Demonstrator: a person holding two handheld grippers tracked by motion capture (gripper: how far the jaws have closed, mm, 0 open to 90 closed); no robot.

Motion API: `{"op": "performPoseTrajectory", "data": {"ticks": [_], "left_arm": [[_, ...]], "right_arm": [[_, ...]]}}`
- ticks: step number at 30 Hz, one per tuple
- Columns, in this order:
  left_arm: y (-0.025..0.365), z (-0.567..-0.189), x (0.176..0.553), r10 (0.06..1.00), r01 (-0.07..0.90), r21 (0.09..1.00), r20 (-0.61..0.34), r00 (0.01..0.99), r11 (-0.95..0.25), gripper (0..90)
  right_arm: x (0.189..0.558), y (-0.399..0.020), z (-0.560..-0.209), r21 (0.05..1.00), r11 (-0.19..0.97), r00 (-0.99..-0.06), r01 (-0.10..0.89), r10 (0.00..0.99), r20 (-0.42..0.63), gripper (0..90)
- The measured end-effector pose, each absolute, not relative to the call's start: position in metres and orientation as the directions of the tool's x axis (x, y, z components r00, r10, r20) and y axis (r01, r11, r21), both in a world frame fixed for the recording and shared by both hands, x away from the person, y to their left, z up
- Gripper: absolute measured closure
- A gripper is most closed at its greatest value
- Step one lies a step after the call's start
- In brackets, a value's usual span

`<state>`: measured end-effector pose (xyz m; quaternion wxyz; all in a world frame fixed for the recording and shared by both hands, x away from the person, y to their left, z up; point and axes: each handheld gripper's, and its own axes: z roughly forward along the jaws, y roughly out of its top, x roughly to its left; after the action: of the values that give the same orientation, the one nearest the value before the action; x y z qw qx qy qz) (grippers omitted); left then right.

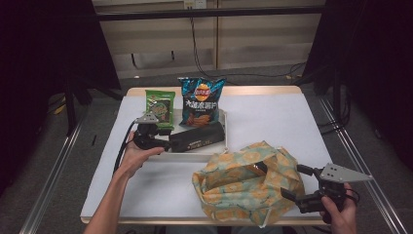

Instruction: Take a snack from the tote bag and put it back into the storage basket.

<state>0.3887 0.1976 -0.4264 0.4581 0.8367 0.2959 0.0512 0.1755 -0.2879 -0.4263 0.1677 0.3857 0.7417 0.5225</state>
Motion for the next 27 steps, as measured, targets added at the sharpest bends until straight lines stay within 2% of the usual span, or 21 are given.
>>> {"op": "performPoseTrajectory", "data": {"ticks": [2, 4, 8, 11, 16, 19, 27], "left_arm": [[0.204, -0.426, 0.384, 0.557, 0.45, 0.8, -0.18, 0.811, -0.397, 42.2], [0.21, -0.43, 0.382, 0.575, 0.457, 0.803, -0.18, 0.798, -0.382, 55.7], [0.22, -0.442, 0.383, 0.609, 0.498, 0.776, -0.192, 0.77, -0.386, 70.0], [0.219, -0.451, 0.384, 0.625, 0.525, 0.756, -0.201, 0.754, -0.391, 77.2], [0.217, -0.451, 0.388, 0.646, 0.54, 0.752, -0.204, 0.735, -0.377, 79.3], [0.217, -0.452, 0.391, 0.668, 0.555, 0.749, -0.206, 0.715, -0.363, 75.0], [0.214, -0.452, 0.4, 0.708, 0.566, 0.751, -0.191, 0.68, -0.341, 70.5]], "right_arm": [[0.175, -0.288, -0.426, 0.903, 0.155, -0.644, 0.4, 0.749, 0.156, 0.6], [0.176, -0.288, -0.427, 0.903, 0.157, -0.645, 0.4, 0.749, 0.155, 0.6], [0.176, -0.287, -0.426, 0.904, 0.156, -0.646, 0.398, 0.747, 0.155, 0.6], [0.175, -0.287, -0.426, 0.906, 0.155, -0.644, 0.395, 0.75, 0.153, 0.7], [0.175, -0.288, -0.425, 0.909, 0.15, -0.641, 0.39, 0.752, 0.151, 0.8], [0.175, -0.288, -0.426, 0.909, 0.151, -0.642, 0.389, 0.752, 0.15, 0.8], [0.176, -0.288, -0.425, 0.909, 0.147, -0.638, 0.391, 0.755, 0.153, 0.8]]}}
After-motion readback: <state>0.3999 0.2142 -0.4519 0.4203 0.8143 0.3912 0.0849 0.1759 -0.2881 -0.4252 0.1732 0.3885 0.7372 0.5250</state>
